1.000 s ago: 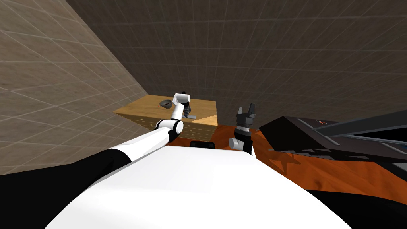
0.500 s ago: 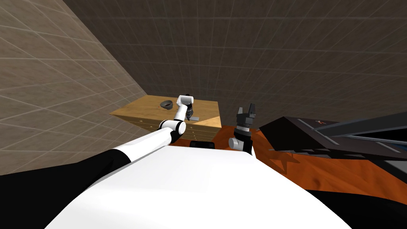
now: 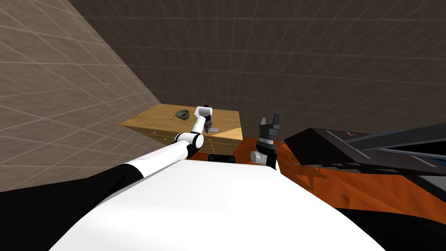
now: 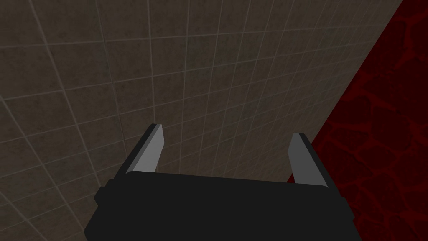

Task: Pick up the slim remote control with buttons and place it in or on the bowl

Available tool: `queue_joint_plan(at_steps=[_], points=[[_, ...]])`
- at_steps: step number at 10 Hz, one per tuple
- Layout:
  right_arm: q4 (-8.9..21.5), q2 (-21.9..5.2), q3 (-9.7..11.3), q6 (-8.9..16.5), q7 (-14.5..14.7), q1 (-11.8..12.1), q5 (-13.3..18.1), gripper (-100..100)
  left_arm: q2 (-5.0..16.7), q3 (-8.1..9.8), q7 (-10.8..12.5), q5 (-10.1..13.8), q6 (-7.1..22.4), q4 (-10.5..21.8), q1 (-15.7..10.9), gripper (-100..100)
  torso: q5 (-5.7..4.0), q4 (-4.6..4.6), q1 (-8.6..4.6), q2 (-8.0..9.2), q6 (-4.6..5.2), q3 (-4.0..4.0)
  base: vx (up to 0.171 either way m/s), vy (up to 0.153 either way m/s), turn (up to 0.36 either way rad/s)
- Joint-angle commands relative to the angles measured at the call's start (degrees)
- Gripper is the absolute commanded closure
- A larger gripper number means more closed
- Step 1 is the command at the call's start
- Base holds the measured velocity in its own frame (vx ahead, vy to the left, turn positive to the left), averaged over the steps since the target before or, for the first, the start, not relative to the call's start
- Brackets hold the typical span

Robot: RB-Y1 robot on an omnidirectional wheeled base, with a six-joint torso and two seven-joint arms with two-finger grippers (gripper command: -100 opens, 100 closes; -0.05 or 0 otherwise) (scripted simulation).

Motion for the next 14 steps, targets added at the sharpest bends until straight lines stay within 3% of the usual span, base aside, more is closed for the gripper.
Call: queue_joint_plan(at_steps=[1, 5, 6, 7, 9, 10, 11, 14], points=[[0.0, 0.0, 0.0, 0.0, 0.0, 0.0, 0.0, 0, 0.0, 0.00, 0.0, 0.0, 0.0, 0.0, 0.0, 100, 0.00, 0.00, 0.00, 0.00, 0.00, 0.00, 0.000, 0.000, 0.000], [0.0, 0.0, 0.0, 0.0, 0.0, 0.0, 0.0, 0, 0.0, 0.02, 0.0, 0.0, 0.0, 0.0, 0.0, 100, 0.01, -0.01, 0.01, -0.04, 0.04, -0.02, 0.000, 0.000, 0.000], [0.0, 0.0, 0.0, 0.0, 0.0, 0.0, 0.0, 0, 0.0, 0.01, 0.0, 0.0, 0.0, 0.0, 0.0, 0, 0.00, 0.00, 0.00, -0.04, 0.03, -0.02, 0.000, 0.000, 0.000], [0.0, 0.0, 0.0, 0.0, 0.0, 0.0, 0.0, 0, 0.2, 0.36, -0.2, 0.0, 1.9, -0.7, -1.0, 100, 0.00, 0.00, 0.00, -0.04, 0.02, -0.02, 0.000, 0.000, 0.000], [0.0, 0.0, 0.0, 0.0, 0.0, 0.0, 0.0, 0, 0.2, 0.37, -0.2, 0.0, 2.1, -1.2, -1.0, 100, -0.01, 0.03, 0.00, -0.02, 0.01, 0.01, 0.000, 0.000, 0.000], [0.0, 0.0, 0.0, 0.0, 0.0, 0.0, 0.0, 0, 0.3, 0.39, -0.3, 0.0, 2.4, -1.3, -1.0, 0, 0.00, 0.01, 0.00, -0.02, 0.02, -0.01, 0.000, 0.000, 0.000], [0.0, 0.0, 0.0, 0.0, 0.0, 0.0, 0.0, 0, 1.8, 0.30, -0.3, 0.3, 1.7, -2.1, -2.4, 100, -0.01, 0.01, 0.00, -0.02, 0.02, 0.00, -0.059, 0.023, -0.028], [0.0, 0.0, 0.0, 0.0, 0.0, 0.0, 0.0, 0, 5.6, -0.18, -1.0, 1.8, 0.2, -3.2, -4.4, 100, 0.07, 0.23, 0.32, 0.55, 0.03, 0.38, -0.125, 0.076, -0.085]])
